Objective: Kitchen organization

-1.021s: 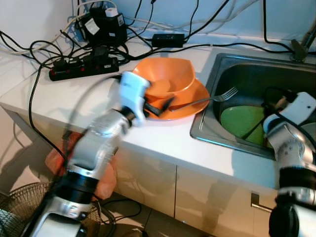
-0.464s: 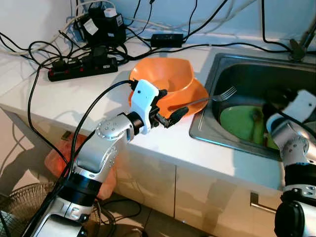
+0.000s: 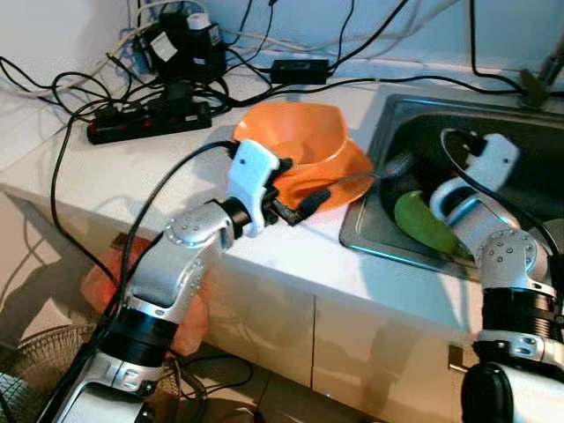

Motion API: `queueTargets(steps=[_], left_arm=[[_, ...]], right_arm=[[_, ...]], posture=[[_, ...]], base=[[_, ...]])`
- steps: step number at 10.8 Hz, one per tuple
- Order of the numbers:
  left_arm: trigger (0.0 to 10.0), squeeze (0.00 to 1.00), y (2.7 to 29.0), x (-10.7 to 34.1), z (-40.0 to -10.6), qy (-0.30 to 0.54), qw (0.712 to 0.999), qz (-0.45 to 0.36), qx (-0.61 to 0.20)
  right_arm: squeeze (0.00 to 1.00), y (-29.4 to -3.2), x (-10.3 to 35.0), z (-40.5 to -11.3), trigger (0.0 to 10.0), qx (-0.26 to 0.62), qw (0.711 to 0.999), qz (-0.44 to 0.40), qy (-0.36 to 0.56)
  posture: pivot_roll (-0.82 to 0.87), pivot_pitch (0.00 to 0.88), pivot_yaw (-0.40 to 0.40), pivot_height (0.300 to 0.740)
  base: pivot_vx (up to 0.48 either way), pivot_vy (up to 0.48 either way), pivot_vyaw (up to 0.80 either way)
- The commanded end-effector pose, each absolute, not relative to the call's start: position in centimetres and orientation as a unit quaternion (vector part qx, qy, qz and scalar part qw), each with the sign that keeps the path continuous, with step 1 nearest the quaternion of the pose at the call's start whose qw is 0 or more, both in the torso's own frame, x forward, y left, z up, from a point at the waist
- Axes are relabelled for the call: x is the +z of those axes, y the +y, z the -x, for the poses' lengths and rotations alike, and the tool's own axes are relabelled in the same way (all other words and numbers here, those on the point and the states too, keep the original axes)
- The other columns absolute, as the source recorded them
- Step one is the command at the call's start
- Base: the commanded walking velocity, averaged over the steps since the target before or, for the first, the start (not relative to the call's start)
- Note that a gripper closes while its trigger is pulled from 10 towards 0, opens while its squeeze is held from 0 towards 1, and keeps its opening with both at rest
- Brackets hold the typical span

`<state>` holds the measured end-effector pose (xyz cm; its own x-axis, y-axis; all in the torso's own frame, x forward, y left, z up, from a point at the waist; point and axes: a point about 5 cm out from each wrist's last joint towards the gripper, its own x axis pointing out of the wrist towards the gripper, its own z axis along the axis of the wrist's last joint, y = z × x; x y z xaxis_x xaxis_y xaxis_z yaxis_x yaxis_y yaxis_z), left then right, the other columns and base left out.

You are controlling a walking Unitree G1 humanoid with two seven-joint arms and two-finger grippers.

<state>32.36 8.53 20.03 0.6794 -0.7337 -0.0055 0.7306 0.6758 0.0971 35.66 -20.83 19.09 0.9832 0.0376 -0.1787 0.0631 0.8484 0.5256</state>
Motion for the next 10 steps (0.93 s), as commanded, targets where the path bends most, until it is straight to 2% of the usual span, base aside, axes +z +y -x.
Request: queueTargets(steps=[1, 5, 10], left_arm=[[10.0, 0.00, 8.9, 20.3, -32.2, -0.021, 0.915, -0.049, -0.399], [10.0, 0.00, 9.0, 20.4, -32.4, -0.020, 0.918, -0.050, -0.394], [10.0, 0.00, 9.0, 20.3, -32.6, -0.014, 0.917, -0.043, -0.397]], right_arm=[[0.02, -20.5, 19.9, -35.5, 10.0, 0.008, 0.956, -0.282, 0.085], [0.00, -21.1, 20.4, -35.2, 10.0, -0.011, 0.957, -0.283, 0.069], [0.00, -19.7, 21.7, -34.7, 10.0, 0.058, 0.945, -0.318, 0.042]], posture=[[0.10, 0.095, 0.107, 0.740], [0.10, 0.095, 0.107, 0.740], [0.09, 0.085, 0.114, 0.740]], base=[[0.000, 0.000, 0.00], [0.000, 0.000, 0.00], [0.000, 0.000, 0.00]])
